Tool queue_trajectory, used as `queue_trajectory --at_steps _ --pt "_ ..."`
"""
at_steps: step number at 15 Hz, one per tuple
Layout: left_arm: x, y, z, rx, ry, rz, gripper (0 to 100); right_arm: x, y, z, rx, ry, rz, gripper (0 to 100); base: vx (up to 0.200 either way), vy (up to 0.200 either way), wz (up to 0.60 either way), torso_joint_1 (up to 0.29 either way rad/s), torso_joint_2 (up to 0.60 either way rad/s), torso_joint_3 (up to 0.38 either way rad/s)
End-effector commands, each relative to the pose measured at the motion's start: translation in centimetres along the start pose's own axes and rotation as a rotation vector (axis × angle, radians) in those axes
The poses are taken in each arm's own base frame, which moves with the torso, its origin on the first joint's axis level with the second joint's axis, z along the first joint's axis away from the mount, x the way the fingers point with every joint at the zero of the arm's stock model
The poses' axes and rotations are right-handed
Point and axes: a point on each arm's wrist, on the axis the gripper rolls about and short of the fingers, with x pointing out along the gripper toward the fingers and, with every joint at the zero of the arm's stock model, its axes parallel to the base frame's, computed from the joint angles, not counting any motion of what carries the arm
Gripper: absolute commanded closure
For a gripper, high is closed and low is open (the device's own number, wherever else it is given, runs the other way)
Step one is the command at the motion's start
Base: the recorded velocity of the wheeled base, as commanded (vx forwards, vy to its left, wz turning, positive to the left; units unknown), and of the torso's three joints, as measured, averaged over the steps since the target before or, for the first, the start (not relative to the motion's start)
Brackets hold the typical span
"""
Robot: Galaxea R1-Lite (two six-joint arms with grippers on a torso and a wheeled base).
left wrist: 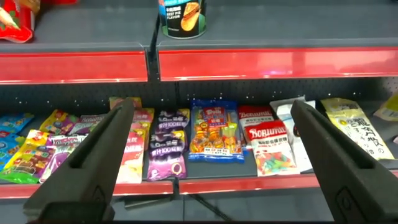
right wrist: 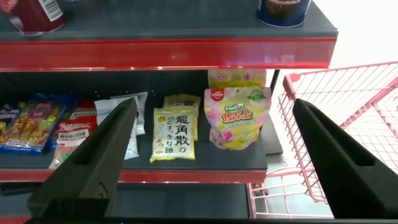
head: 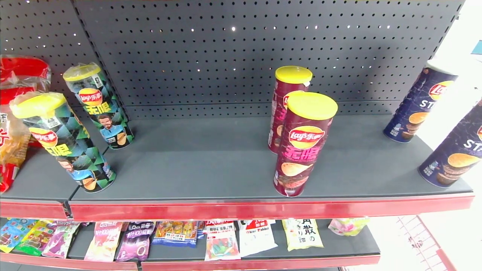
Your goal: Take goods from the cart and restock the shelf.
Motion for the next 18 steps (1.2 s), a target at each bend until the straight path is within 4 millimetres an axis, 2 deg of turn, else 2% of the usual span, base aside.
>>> queue_trajectory --at_steps 1,10,11,12,13,14,16,17,18 --pt "0.0 0.0 0.0 0.000 0.000 0.000 0 0.0 0.0 0.0 0.000 0.000 0.000 0 0.000 0.000 0.00 0.000 0.00 0.000" --pt "0.0 0.0 0.0 0.000 0.000 0.000 0 0.0 0.0 0.0 0.026 -0.005 -0.004 0 0.000 0.000 0.00 0.000 0.00 0.000" --pt "0.0 0.0 0.0 0.000 0.000 0.000 0 -0.4 0.0 1.7 0.047 -0.062 -0.006 0 0.000 0.000 0.00 0.000 0.00 0.000" --pt "0.0 0.0 0.0 0.000 0.000 0.000 0 -0.9 0.0 6.2 0.085 -0.114 0.067 0 0.000 0.000 0.00 0.000 0.00 0.000" --pt "0.0 0.0 0.0 0.000 0.000 0.000 0 -0.2 0.0 9.1 0.128 -0.075 0.099 0 0.000 0.000 0.00 0.000 0.00 0.000" --pt "0.0 0.0 0.0 0.000 0.000 0.000 0 1.9 0.1 12.5 0.142 0.012 0.110 0 0.000 0.000 0.00 0.000 0.00 0.000" --pt "0.0 0.0 0.0 0.000 0.000 0.000 0 5.3 0.2 13.0 0.121 0.160 0.108 0 0.000 0.000 0.00 0.000 0.00 0.000" --pt "0.0 0.0 0.0 0.000 0.000 0.000 0 7.9 0.6 12.7 0.046 0.264 0.172 0 0.000 0.000 0.00 0.000 0.00 0.000" --pt "0.0 0.0 0.0 0.000 0.000 0.000 0 9.6 1.0 13.0 0.040 0.297 0.193 0 0.000 0.000 0.00 0.000 0.00 0.000"
